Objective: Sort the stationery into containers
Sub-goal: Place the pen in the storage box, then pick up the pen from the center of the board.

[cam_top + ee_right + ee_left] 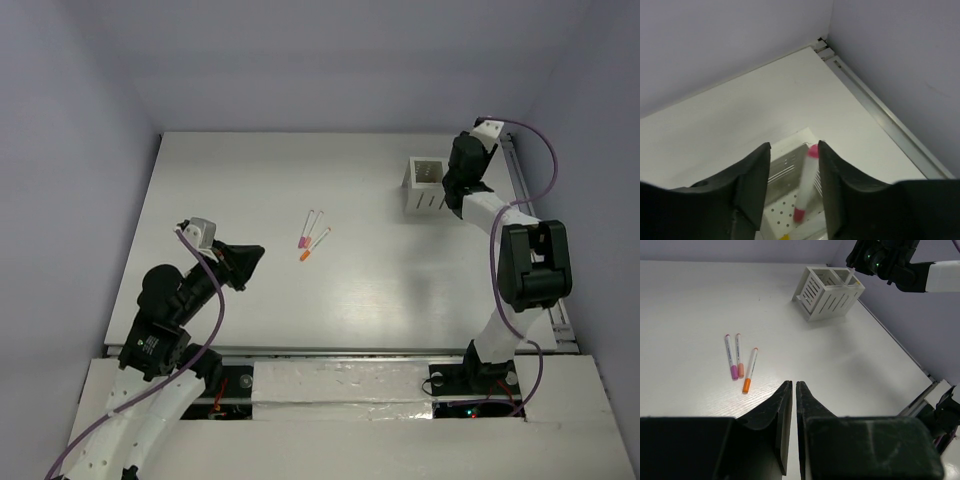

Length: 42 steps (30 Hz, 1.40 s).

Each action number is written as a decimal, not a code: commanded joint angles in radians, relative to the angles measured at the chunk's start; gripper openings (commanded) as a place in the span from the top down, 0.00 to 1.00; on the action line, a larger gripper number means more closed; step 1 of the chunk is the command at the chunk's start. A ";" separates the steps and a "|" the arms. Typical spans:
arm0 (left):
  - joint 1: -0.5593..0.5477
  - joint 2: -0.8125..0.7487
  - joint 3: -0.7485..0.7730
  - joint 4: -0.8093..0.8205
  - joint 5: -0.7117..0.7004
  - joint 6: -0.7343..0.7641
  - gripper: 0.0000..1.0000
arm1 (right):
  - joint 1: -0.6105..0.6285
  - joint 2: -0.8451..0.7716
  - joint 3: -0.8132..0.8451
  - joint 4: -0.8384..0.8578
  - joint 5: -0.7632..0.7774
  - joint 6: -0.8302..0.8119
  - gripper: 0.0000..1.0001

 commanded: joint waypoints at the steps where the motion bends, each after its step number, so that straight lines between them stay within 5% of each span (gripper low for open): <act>1: 0.005 -0.017 0.026 0.041 0.010 0.010 0.94 | -0.001 -0.070 -0.002 0.006 -0.005 0.036 0.50; 6: 0.005 -0.029 0.026 0.044 0.008 0.009 0.94 | 0.016 -0.170 -0.017 -0.062 -0.059 0.088 0.46; 9: 0.005 -0.032 0.024 0.044 0.007 0.009 0.94 | 0.109 -0.243 -0.041 -0.075 -0.079 0.098 0.64; 10: 0.005 -0.032 0.024 0.044 0.005 0.009 0.94 | 0.143 -0.256 -0.048 -0.083 -0.085 0.107 0.82; 12: 0.005 -0.035 0.024 0.042 0.004 0.007 0.94 | 0.258 -0.268 -0.051 -0.143 -0.114 0.137 0.98; 17: 0.005 -0.038 0.026 0.035 -0.028 0.005 1.00 | 0.454 -0.227 -0.104 -0.258 -0.249 0.384 1.00; 23: 0.005 -0.023 0.030 0.024 -0.052 -0.001 1.00 | 0.637 -0.075 -0.088 -0.336 -0.353 0.484 1.00; 24: 0.005 -0.026 0.030 0.022 -0.053 -0.001 1.00 | 0.653 -0.052 -0.072 -0.351 -0.366 0.486 0.95; 28: 0.005 -0.030 0.032 0.022 -0.059 -0.002 1.00 | 0.691 0.045 -0.012 -0.408 -0.335 0.516 0.34; 29: 0.005 -0.029 0.033 0.022 -0.052 -0.001 1.00 | 0.691 0.060 -0.003 -0.430 -0.340 0.535 0.30; 42: 0.005 -0.030 0.032 0.030 -0.022 0.004 0.98 | 0.691 0.181 0.080 -0.398 -0.366 0.564 0.29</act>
